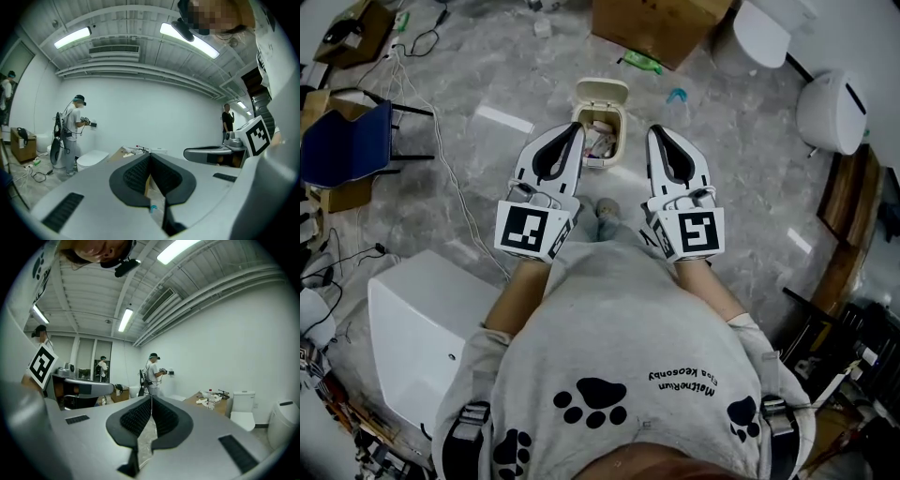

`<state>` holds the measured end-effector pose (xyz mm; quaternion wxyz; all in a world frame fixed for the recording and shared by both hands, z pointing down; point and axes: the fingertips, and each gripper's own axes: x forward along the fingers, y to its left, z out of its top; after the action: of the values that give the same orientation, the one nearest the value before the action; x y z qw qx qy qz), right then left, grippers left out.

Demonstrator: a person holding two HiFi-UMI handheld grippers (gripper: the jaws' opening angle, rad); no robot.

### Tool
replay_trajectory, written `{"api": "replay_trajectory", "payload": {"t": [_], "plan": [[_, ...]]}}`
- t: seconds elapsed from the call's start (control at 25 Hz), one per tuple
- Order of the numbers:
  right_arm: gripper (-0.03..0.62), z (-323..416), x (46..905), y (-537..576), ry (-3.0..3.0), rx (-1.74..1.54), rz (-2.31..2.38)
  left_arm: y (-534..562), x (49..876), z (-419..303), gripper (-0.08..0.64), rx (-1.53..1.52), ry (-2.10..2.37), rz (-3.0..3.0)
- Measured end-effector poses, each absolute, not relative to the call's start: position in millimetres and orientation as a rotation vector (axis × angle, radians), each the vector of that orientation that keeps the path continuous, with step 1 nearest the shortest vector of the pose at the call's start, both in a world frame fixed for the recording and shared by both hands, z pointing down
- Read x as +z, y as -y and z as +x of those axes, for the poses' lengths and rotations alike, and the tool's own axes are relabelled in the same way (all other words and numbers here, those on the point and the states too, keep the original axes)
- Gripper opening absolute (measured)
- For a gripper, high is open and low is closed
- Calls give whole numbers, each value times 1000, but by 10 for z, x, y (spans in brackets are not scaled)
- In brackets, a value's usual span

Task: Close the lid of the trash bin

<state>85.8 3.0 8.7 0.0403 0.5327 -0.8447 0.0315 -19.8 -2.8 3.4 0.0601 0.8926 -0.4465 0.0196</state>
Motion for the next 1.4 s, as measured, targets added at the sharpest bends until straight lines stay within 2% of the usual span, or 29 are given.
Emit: {"api": "replay_trajectory", "payload": {"t": [0.56, 1.4], "plan": [[32, 818, 881, 677, 2517, 89, 1625, 755, 809, -322, 20, 65, 1229, 2747], [32, 905, 2392, 1556, 2485, 64, 1554, 1700, 2420, -340, 20, 103, 1197, 2784]]}}
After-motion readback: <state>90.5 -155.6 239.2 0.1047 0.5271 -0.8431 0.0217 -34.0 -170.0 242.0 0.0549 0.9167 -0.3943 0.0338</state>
